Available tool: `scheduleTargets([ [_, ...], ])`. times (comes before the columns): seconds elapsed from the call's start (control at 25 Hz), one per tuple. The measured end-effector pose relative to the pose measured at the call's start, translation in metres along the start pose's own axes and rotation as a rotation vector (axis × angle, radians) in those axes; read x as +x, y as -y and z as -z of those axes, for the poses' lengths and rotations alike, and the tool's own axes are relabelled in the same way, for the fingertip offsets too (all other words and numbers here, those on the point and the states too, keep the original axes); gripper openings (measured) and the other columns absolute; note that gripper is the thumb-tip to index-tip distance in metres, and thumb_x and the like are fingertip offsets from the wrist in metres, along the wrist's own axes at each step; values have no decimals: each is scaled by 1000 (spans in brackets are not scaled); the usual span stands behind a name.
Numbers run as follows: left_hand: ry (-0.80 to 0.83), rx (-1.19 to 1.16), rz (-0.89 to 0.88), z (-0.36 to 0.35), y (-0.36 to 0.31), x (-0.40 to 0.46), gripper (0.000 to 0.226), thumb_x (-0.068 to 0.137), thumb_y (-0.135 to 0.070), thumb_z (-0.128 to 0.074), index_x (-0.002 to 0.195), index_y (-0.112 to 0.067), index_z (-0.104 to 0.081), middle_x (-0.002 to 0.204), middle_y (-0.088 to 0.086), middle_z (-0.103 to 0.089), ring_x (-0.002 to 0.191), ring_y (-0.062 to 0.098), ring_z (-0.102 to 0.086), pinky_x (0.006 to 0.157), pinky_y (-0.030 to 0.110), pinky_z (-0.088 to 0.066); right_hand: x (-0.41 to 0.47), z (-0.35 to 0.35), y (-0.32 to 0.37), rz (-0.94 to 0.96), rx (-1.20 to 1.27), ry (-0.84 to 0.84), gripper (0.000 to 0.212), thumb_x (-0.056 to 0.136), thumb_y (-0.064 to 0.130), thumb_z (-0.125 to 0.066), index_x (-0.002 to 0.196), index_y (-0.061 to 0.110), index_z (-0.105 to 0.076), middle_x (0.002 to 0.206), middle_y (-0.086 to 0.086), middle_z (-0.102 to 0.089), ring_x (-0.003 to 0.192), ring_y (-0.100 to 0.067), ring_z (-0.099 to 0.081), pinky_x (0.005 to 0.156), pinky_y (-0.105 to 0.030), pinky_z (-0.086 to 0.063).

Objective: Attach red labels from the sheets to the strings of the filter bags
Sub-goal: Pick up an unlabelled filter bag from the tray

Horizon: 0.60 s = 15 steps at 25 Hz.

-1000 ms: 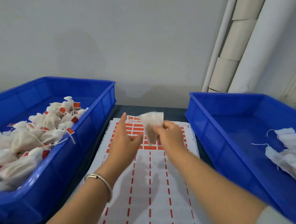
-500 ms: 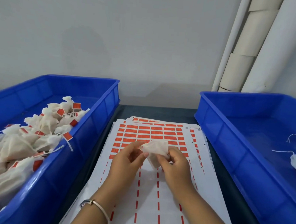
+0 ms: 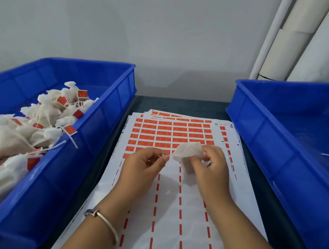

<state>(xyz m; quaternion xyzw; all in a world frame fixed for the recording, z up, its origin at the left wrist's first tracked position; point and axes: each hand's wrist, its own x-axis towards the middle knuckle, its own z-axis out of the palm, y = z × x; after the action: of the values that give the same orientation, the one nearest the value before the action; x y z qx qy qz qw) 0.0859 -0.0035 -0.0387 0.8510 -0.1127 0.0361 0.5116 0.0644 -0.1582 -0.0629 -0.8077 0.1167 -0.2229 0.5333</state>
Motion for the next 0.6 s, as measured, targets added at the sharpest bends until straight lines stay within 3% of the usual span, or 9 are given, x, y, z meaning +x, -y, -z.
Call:
scheduleTargets([
  [0.04,22,-1,-24,0,-1,-2,7,76,-41,-58,74,-48,-57,69,-39,-59,78,-15,-55,55,-2,-38,-3,1,3,125,-93,-31,34,84,33,-69,105,50,-47,122,26,-43,113,7,-43,75,3,-38],
  [0.12,51,-15,-73,0,-5,-5,9,73,-43,-56,76,-51,-58,73,-43,-58,80,-14,-56,59,-2,-39,-6,1,5,394,-204,-37,56,80,33,-69,124,48,-38,137,18,-35,126,8,-29,87,4,-29],
  [0.2,50,-45,-111,0,-7,-6,11,71,-42,-55,76,-51,-59,74,-42,-59,81,-12,-58,61,-1,-40,-9,-5,5,518,-278,66,56,80,38,-65,130,43,-42,146,9,-35,135,-4,-23,106,-21,-26],
  [0.24,40,-59,-131,0,-7,-7,11,70,-42,-56,75,-51,-59,74,-41,-59,81,-12,-58,62,-1,-41,-11,-7,6,513,-284,113,48,83,41,-62,128,41,-49,148,8,-35,137,-8,-22,109,-32,-25],
  [0.32,20,-68,-161,0,-7,-8,11,69,-41,-57,74,-50,-60,74,-40,-60,81,-10,-58,63,-1,-41,-12,-8,6,442,-248,172,36,86,48,-54,119,37,-61,147,12,-36,137,-5,-22,110,-37,-26],
  [0.4,14,-53,-177,1,-7,-8,9,68,-42,-58,72,-50,-60,74,-39,-60,80,-9,-58,63,-1,-41,-12,-7,5,392,-214,195,36,84,53,-49,111,36,-65,143,16,-39,132,0,-26,107,-30,-28],
  [0.6,-33,-61,-163,4,-5,-5,9,68,-45,-56,76,-49,-59,73,-39,-60,79,-11,-57,62,-2,-40,-11,-5,7,401,-169,149,45,87,52,-44,114,26,-68,126,19,-50,121,-3,-42,99,-18,-32],
])
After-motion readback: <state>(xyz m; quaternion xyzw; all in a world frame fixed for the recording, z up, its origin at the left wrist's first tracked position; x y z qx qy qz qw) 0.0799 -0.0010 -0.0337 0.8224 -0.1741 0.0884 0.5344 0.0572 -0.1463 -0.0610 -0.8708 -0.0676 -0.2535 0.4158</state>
